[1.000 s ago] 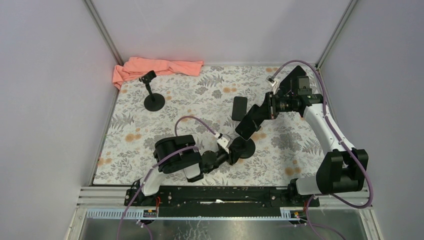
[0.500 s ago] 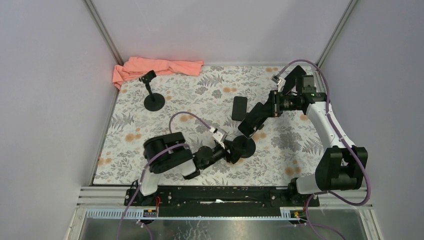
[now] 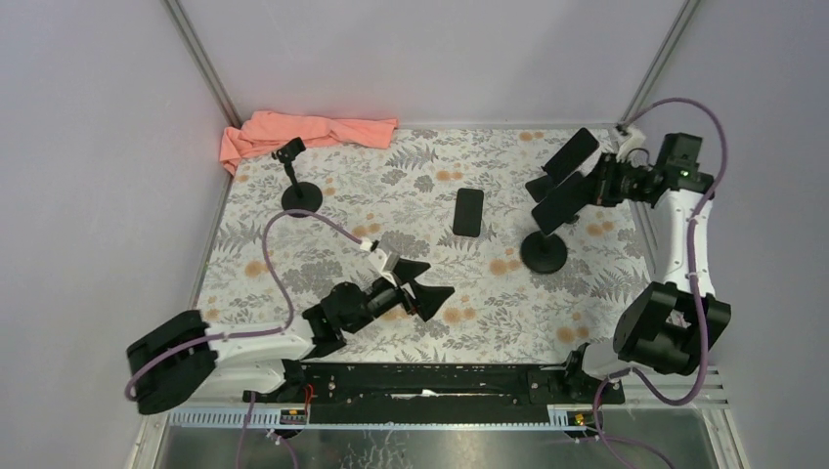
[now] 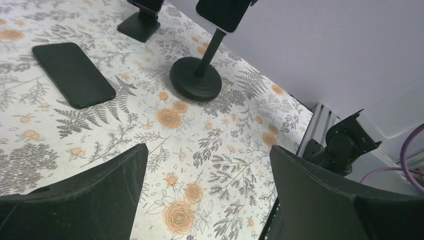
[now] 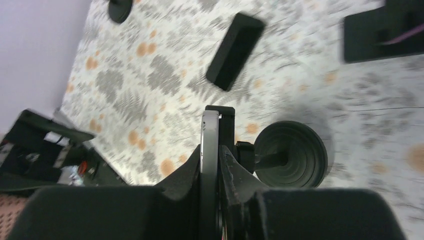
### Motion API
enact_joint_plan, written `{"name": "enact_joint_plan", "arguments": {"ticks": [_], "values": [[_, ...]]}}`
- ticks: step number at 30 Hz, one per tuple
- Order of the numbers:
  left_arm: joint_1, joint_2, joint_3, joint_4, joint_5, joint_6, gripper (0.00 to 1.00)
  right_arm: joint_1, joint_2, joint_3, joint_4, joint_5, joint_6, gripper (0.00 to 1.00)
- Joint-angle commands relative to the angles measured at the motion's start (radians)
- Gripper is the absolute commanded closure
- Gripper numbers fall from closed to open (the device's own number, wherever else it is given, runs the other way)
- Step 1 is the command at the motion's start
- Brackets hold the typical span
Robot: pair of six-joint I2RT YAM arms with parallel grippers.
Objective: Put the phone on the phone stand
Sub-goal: Move the phone stand with the phone to the center of the board.
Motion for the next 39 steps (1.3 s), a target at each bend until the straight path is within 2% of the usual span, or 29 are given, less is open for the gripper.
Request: {"name": "enact_joint_plan", "arguments": {"ticks": [1,7,10,14,16,21,23,32,39], "values": [[-0.002,-0.204,-0.031,-0.313,-0.048,0.030,0.01,-0.097,0.045,0.158,-0.008,0.014,-0.067,1.00],[0.000,-0.428,-0.047,-0.487,-0.071,-0.043,0.01,-0.204,0.227,0.324,-0.024,0.002,-0.096,1.00],[-0.001,-0.457,-0.033,-0.547,-0.068,-0.069,0.01,-0.222,0.304,0.384,-0.037,-0.024,-0.108,1.00],[-0.001,-0.446,0.000,-0.614,-0.055,-0.098,0.01,-0.227,0.372,0.426,-0.052,-0.037,-0.118,0.94],[-0.001,-0.441,0.014,-0.628,-0.046,-0.107,0.01,-0.230,0.383,0.429,-0.056,-0.031,-0.123,0.85],[-0.001,-0.445,0.050,-0.668,-0.043,-0.094,0.01,-0.242,0.381,0.421,-0.065,-0.003,-0.141,0.50],[-0.001,-0.452,0.073,-0.696,-0.045,-0.079,0.01,-0.249,0.376,0.420,-0.065,0.009,-0.144,0.39],[0.000,-0.456,0.212,-0.854,-0.091,0.019,0.01,-0.265,0.300,0.478,-0.069,0.110,-0.189,0.18],[0.007,-0.422,0.315,-0.944,-0.129,0.071,0.01,-0.265,0.272,0.571,-0.078,0.214,-0.229,0.07]]}}
